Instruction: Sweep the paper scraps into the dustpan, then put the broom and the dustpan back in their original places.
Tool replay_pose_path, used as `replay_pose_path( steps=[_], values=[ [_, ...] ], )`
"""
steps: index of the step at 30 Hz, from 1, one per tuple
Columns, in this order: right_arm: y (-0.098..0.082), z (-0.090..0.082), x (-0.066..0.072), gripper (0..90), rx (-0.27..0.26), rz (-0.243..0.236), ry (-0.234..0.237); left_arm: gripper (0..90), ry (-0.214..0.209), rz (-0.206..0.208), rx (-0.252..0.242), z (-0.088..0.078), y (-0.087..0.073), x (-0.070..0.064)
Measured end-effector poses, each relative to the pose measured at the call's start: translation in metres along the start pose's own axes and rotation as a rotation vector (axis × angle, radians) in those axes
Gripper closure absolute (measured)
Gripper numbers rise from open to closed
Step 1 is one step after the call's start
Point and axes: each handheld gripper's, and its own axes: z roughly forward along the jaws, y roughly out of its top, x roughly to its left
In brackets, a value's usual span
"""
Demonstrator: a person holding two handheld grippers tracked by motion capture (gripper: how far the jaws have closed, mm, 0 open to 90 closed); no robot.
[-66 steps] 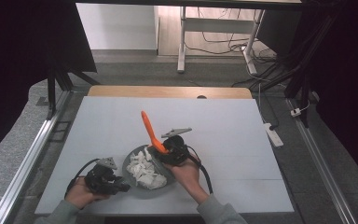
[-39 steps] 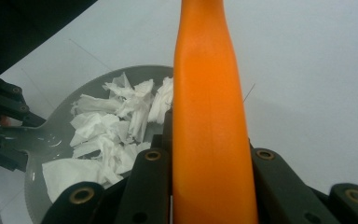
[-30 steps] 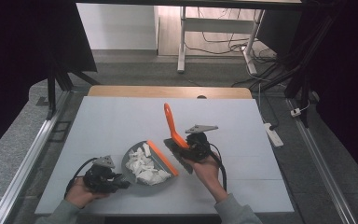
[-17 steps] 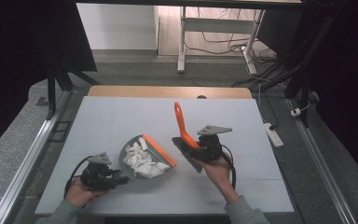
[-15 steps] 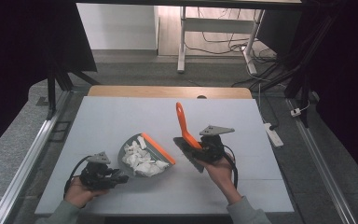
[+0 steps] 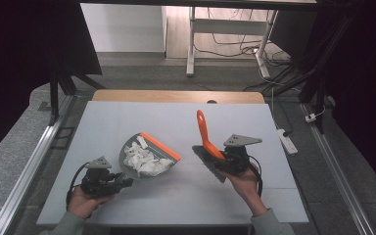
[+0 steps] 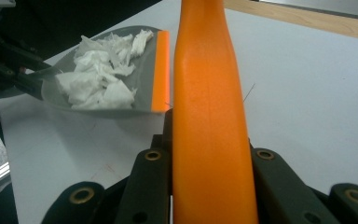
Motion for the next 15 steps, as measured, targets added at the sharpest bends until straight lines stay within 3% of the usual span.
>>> replay_pose_path(
  steps=[15],
  values=[
    [-0.015,-0.015,-0.006,77.0,0.028,-0.013,0.014,61.1,0.064,-0.078,-0.077,-0.009,-0.002,0.004]
  ],
)
